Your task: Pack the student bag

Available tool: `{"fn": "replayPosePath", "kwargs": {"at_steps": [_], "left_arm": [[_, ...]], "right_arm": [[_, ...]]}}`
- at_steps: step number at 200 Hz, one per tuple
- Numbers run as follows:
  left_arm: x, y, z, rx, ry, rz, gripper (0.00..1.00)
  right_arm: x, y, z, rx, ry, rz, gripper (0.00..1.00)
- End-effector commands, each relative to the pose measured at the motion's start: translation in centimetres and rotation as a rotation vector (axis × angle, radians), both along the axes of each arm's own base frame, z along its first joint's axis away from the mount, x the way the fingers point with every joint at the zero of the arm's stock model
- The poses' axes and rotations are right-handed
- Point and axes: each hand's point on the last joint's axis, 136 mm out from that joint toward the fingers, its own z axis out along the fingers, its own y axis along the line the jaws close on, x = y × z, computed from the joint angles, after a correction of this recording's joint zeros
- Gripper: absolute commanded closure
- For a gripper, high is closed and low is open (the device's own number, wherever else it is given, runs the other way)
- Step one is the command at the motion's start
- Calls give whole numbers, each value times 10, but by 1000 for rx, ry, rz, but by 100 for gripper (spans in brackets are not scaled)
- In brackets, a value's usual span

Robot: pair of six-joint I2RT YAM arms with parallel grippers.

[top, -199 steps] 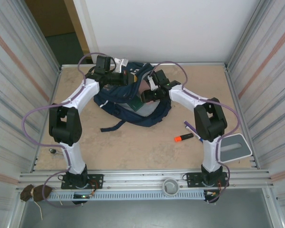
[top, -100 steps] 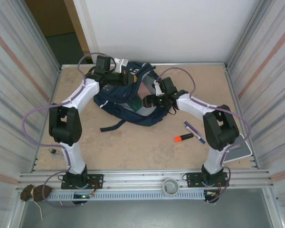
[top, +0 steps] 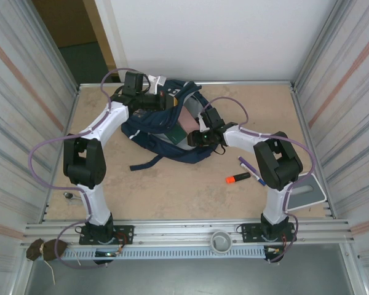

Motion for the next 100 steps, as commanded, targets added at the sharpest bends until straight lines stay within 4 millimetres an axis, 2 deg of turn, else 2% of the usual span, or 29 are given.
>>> {"fn": "replayPosePath", "kwargs": {"at_steps": [1, 13, 45, 75, 100], "left_arm": [[-1, -1, 28, -45, -69, -20, 95], [-1, -2, 27, -44, -69, -22, 95], [-4, -4, 24, -41, -62, -26, 95], [-6, -6, 24, -43, -60, -31, 95], [-6, -6, 23, -44, -58, -28, 95]], "right_arm": [[11, 2, -1, 4, 2, -52, 50], [20, 8, 1, 30, -8, -57, 49], [51, 30, 26, 122, -80, -56, 48], [82, 44, 41, 207, -115, -75, 48], [98, 53, 66, 313, -157, -73, 48]]}}
